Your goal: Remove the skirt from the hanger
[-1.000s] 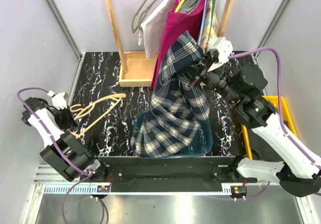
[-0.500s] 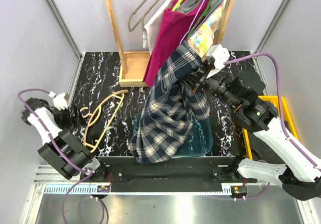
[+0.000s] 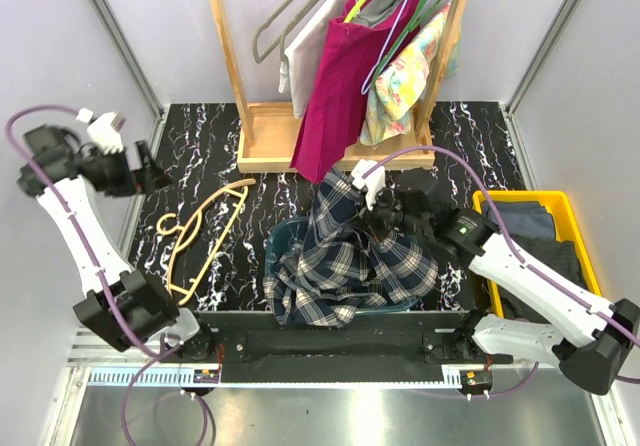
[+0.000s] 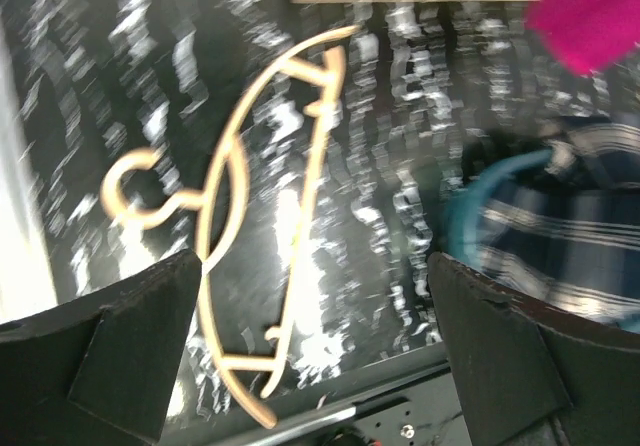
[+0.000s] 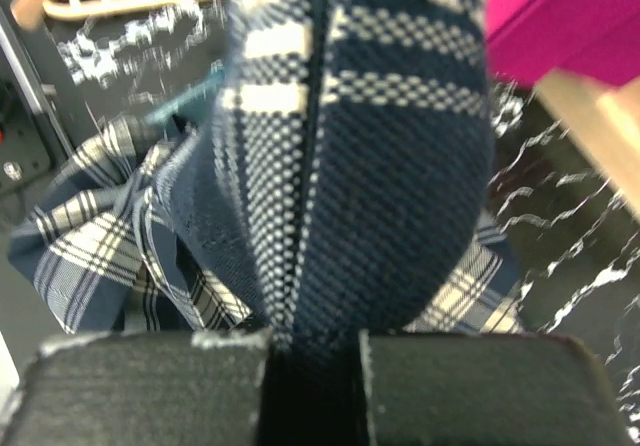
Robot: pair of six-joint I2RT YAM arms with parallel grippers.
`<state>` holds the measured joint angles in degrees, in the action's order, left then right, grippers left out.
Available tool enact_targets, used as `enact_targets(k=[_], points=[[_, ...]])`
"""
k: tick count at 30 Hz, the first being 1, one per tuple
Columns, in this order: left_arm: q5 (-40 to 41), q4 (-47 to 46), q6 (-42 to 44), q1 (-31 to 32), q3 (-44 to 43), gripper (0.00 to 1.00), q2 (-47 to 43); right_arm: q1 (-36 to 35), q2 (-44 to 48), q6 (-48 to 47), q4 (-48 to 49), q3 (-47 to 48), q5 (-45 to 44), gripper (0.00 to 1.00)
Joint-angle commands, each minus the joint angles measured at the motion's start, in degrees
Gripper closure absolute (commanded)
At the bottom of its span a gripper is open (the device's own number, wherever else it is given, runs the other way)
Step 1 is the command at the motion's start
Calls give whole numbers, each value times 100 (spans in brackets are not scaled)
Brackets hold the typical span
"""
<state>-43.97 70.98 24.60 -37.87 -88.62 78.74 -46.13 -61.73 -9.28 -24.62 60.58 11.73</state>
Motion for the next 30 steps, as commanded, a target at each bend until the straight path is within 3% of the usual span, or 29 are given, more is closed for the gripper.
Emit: enact_targets(k=[1,7,9,11,12,13,14,18,24,27,30], points=[[-140,-320,-798,902,-804,1,-254,-54,-188,-100,-7,-116,207,100],[134,-1032,-2079,2309,-2130,1,307,-229,-891,163,-254,-642,698,98],[204,-1086,-2310,2704,-3087,1,834,-317,-1138,303,-254,-740,743,79],[300,-1174,-2599,3038,-4113,1,1351,-440,-1533,365,-384,-714,630,47],[423,-1235,-2653,3153,-4389,1,1485,-450,-1682,452,-472,-653,586,24],[520,-1418,-2688,3276,-4627,1,1599,-493,-1693,514,-595,-496,359,16],[608,-1525,-2680,3538,-5012,1,1775,-502,-1649,637,-605,-433,252,1],[1108,-2524,-2776,4058,-5358,1,1970,-502,-904,883,-482,-170,-493,0],[1820,-3912,-2706,4718,-5210,1,1847,-494,-165,1490,-553,455,-1418,0],[1726,-4748,-2741,4981,-4841,1,1654,-494,265,1701,-377,455,-1796,0],[1690,-4830,-2575,5350,-5059,1,1864,-494,582,1850,-254,376,-2068,1]])
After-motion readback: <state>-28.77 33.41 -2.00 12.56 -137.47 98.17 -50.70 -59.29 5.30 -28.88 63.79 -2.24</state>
